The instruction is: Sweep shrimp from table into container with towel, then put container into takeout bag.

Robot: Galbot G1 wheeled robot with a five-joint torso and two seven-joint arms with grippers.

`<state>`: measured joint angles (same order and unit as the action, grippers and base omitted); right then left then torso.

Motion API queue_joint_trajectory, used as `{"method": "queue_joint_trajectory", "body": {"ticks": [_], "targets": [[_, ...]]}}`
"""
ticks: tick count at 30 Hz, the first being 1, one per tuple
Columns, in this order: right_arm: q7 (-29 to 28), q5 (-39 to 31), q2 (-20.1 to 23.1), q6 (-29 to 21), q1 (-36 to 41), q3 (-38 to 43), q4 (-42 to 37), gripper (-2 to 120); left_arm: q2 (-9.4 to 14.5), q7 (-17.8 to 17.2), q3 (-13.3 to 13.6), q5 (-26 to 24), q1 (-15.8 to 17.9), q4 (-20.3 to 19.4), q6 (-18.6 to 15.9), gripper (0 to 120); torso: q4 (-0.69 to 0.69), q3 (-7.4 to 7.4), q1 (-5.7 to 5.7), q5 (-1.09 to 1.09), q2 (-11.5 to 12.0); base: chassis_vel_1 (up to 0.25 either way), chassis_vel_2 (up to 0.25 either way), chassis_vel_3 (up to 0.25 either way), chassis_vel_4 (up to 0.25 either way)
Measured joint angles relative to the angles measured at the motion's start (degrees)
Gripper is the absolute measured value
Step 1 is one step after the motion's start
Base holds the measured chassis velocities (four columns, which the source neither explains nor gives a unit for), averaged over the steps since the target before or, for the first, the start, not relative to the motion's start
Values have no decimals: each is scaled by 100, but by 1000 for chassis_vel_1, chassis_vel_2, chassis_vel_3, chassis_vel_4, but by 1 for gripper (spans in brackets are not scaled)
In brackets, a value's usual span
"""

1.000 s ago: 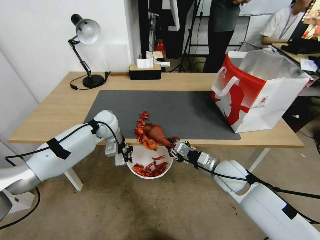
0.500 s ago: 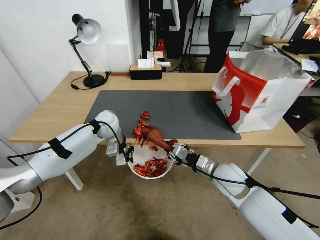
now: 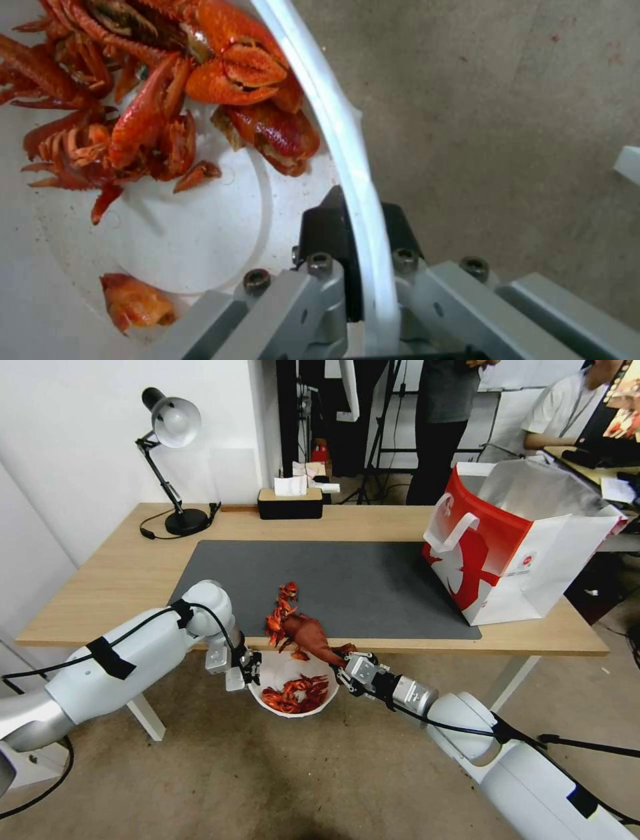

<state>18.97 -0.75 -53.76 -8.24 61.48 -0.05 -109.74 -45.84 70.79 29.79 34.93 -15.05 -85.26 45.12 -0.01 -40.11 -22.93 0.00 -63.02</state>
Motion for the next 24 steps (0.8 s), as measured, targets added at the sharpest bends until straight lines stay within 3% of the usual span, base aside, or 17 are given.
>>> {"method": "queue_joint_trajectory", "body": {"ticks": [14,24], "targets": [[1,58,-103,13,116,-3,-60,7,-159,2,-1,5,-16,42,1,0,0,0,1,0,0,0,0,0,0],[9,168,-224,27,243,-4,-102,7,-87,4,-14,4,-1,55,19,0,1,0,1,-1,0,0,0,0,0]]}}
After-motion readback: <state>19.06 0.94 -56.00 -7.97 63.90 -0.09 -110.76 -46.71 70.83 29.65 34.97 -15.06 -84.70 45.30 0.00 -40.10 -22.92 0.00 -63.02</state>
